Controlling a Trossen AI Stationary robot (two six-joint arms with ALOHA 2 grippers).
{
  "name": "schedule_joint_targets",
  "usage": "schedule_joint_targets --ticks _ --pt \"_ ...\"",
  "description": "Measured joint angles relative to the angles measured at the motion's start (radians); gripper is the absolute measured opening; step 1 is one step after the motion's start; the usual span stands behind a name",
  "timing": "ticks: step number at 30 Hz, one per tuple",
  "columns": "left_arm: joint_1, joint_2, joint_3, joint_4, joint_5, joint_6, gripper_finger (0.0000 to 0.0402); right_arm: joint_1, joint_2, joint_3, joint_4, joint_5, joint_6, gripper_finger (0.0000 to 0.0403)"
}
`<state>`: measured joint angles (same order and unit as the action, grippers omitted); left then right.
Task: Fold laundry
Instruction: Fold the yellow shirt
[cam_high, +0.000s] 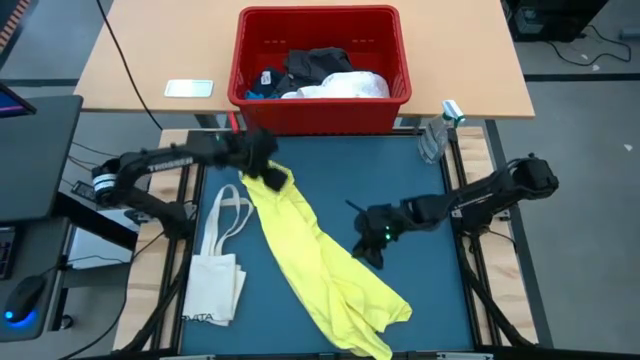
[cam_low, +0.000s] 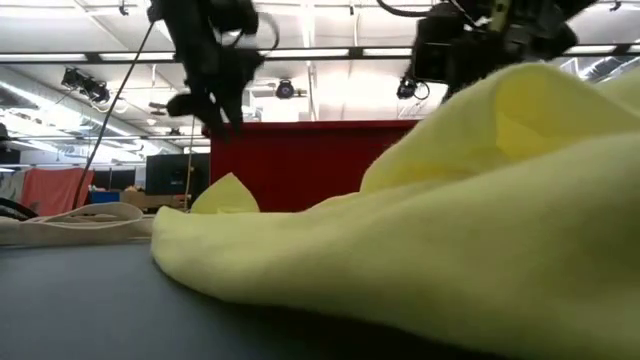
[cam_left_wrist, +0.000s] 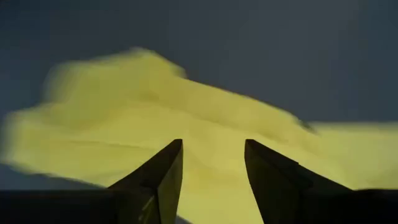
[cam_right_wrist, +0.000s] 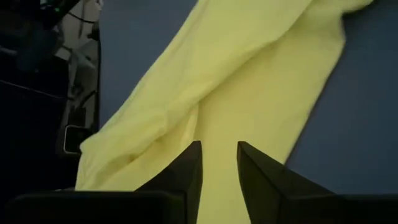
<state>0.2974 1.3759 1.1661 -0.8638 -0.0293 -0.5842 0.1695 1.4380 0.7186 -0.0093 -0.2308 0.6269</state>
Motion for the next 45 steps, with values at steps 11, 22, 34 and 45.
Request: schedule_joint_targets --ticks 11,22,34,45 --pt "-0.396 0.207 -0.168 0.511 -0.081 -0.377 0.0137 0.094 0.096 -0.119 0.173 -0.002 0.026 0.0030" --pt "-0.335 0.439 -0.168 0.552 -0.010 -0.372 0.0108 0.173 0.216 -0.104 0.044 -0.006 0.416 0.0007" --pt "0.045 0.469 -0.146 0.839 -0.003 0.043 0.0048 0.272 0.148 -0.116 0.071 -0.078 0.679 0.0006" --pt "0.099 0.403 -0.039 0.549 0.282 0.167 0.0055 0.039 0.112 -0.113 -0.099 0.008 0.474 0.0007"
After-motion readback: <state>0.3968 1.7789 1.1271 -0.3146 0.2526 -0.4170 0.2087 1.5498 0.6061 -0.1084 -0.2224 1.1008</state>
